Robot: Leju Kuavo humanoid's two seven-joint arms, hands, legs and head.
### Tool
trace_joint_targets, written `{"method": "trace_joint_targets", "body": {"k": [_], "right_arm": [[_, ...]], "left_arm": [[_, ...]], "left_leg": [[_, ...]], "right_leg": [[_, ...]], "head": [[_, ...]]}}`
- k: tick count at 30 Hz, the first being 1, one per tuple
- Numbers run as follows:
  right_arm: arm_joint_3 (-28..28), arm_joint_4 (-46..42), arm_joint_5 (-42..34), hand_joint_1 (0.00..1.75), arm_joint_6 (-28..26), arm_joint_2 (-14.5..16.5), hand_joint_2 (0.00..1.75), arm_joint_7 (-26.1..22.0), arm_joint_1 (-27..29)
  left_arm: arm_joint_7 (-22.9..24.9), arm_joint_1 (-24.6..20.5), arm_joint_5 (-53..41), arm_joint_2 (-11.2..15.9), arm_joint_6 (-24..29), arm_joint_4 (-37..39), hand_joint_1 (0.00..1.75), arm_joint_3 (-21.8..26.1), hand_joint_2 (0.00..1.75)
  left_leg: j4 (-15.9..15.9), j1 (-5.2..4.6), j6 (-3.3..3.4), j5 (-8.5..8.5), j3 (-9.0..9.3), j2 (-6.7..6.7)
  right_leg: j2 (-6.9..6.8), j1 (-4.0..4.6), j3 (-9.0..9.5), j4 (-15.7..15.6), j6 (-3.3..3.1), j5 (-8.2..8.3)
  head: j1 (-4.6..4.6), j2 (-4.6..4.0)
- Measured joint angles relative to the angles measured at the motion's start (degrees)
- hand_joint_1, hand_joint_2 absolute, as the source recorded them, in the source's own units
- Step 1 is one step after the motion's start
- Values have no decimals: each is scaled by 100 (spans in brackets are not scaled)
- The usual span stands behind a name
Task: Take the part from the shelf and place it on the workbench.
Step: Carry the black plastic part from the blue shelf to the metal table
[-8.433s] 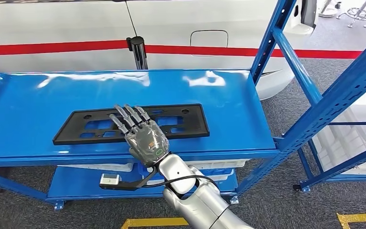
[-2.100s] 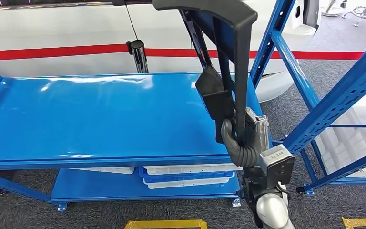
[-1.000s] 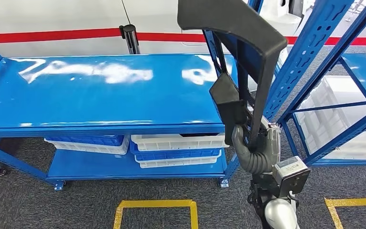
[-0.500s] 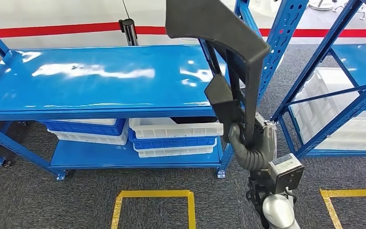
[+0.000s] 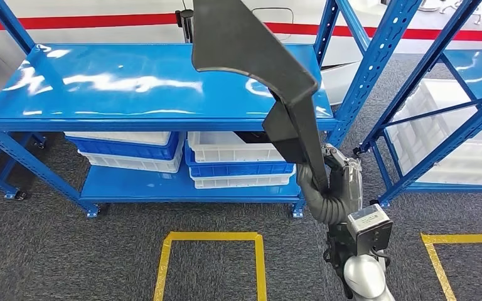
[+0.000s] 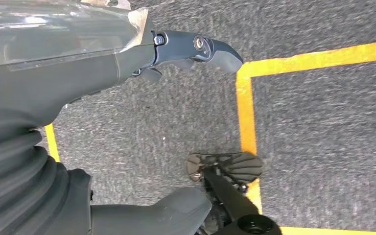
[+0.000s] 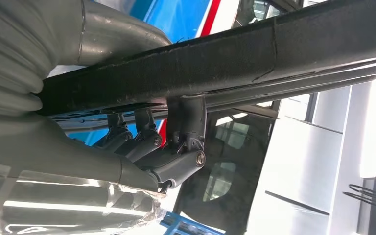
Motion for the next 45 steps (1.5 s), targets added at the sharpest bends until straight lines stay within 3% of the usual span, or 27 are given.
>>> {"method": "trace_joint_targets", "body": {"k": [2,3,4,6,8,10,11,12,14,16,18,20,21,22,24,26,27,29,31,33,35,37,38,41,42,43,45], "right_arm": [[3,6,1,175,15,3,175,-2,-21],[5,8,1,175,21,5,175,-4,-32],[7,11,2,175,27,8,175,-9,-42],[14,26,5,175,34,12,175,-16,-52],[34,49,10,175,40,30,175,-19,-62],[72,64,15,175,44,65,175,-20,-70],[92,67,17,175,45,79,175,-20,-71],[109,73,21,175,47,95,175,-19,-73],[134,87,32,175,52,125,175,-12,-77],[147,97,43,175,59,164,175,1,-96],[151,98,49,175,65,203,175,8,-137],[156,102,51,175,71,233,175,14,-178],[158,108,52,175,74,241,175,18,-186],[161,119,54,175,77,246,175,23,-187],[167,145,61,175,84,249,175,33,-180],[172,167,66,175,89,251,175,37,-179],[173,179,67,175,89,251,175,38,-179],[174,201,67,175,92,252,175,40,-179],[174,211,60,175,99,257,175,47,-190],[174,211,49,175,112,272,175,63,-229],[174,214,36,175,127,281,175,78,-268],[174,224,23,175,136,282,175,91,-278],[174,230,20,175,137,287,175,97,-278],[175,238,17,175,138,317,175,106,-281],[175,238,17,175,139,323,175,106,-281],[176,240,16,175,139,326,175,106,-281],[176,247,13,175,140,327,175,107,-285]], "left_arm": [[1,-1,0,-10,-1,2,0,0,175],[1,-1,1,-15,-1,2,0,0,175],[2,0,2,-19,-1,2,0,0,175],[6,6,10,-13,-1,2,0,2,175],[13,16,30,-6,-1,3,0,5,175],[18,16,49,-7,-2,4,0,7,175],[19,12,53,-8,-3,4,0,7,175],[21,7,57,-8,-3,4,0,7,175],[37,-4,62,-8,-3,4,0,8,175],[57,-22,65,-14,-3,4,0,8,175],[74,-48,67,-22,-3,3,0,9,175],[88,-71,78,-26,-4,1,0,15,175],[95,-76,85,-27,-4,1,0,20,175],[98,-78,91,-28,-3,1,0,24,175],[103,-78,94,-26,-3,1,0,31,175],[104,-78,96,-22,-2,0,0,34,175],[104,-77,98,-21,-2,0,0,37,175],[105,-77,103,-20,-4,0,0,41,175],[105,-80,103,-24,-14,0,0,42,175],[104,-84,103,-30,-32,0,0,43,175],[103,-85,103,-34,-44,0,0,44,175],[103,-77,106,-28,-46,0,0,45,175],[103,-72,108,-23,-46,0,0,47,175],[103,-68,109,-20,-48,0,0,56,175],[103,-70,108,-21,-48,0,0,59,175],[104,-72,108,-21,-49,0,0,62,175],[106,-74,111,-21,-49,0,0,66,175]], "left_leg": [[35,-33,-33,121,-127,-3],[41,-43,-54,182,-161,-2],[38,-47,-77,246,-185,-1],[34,-35,-128,315,-225,-18],[264,2,-206,-36,-313,-43],[929,69,-301,-720,-452,-46],[1321,104,-345,-957,-509,-43],[1650,143,-385,-1027,-528,-41],[1790,230,-458,-767,-334,-37],[1173,317,-525,-520,244,-40],[370,335,-538,-609,798,-69],[41,285,-499,-707,921,-90],[21,274,-440,-678,853,-79],[3,255,-362,-627,779,-63],[-20,224,-168,-469,593,-25],[-14,162,-70,-306,400,-8],[-10,134,-53,-222,296,-3],[2,90,-46,-60,82,5],[28,66,-61,95,-115,7],[50,38,-102,233,-235,5],[30,26,-154,370,-264,7],[22,46,-215,416,-295,-11],[104,64,-250,263,-337,-24],[961,132,-355,-698,-515,-37],[1342,155,-391,-881,-551,-37],[1650,183,-426,-902,-552,-36],[1795,253,-495,-575,-351,-34]], "right_leg": [[0,65,643,-916,-50,52],[2,91,840,-1258,-93,8],[5,120,951,-1482,-134,-31],[-5,84,878,-1534,-198,43],[-29,18,768,-1540,-296,181],[-44,5,617,-1536,-362,335],[-49,7,539,-1530,-366,413],[-53,5,453,-1520,-352,487],[-57,-16,271,-1472,-301,608],[-58,-38,101,-1380,-236,684],[-59,-38,-20,-1281,-151,746],[-63,-40,-120,-1239,-33,846],[-64,-39,-180,-1225,26,880],[-56,-40,-253,-1167,34,822],[-40,-38,-444,-794,-54,407],[-27,-45,-621,-96,-153,-102],[-23,-44,-653,227,-142,-205],[-14,-30,-495,446,-40,-46],[-10,3,18,-56,17,211],[-5,64,691,-991,-68,121],[8,120,980,-1517,-164,-21],[2,83,891,-1533,-237,70],[-10,54,833,-1528,-298,141],[-37,24,603,-1524,-419,382],[-41,33,517,-1516,-417,458],[-45,36,425,-1501,-404,531],[-49,25,216,-1430,-358,646]], "head": [[-2,0],[-11,0],[-17,0],[-35,0],[-61,0],[-96,1],[-108,1],[-108,1],[-110,0],[-116,0],[-122,0],[-124,0],[-122,0],[-121,1],[-92,1],[-67,0],[-62,0],[-59,0],[-60,0],[-66,0],[-83,0],[-97,0],[-103,0],[-131,0],[-135,0],[-135,0],[-137,0]]}}
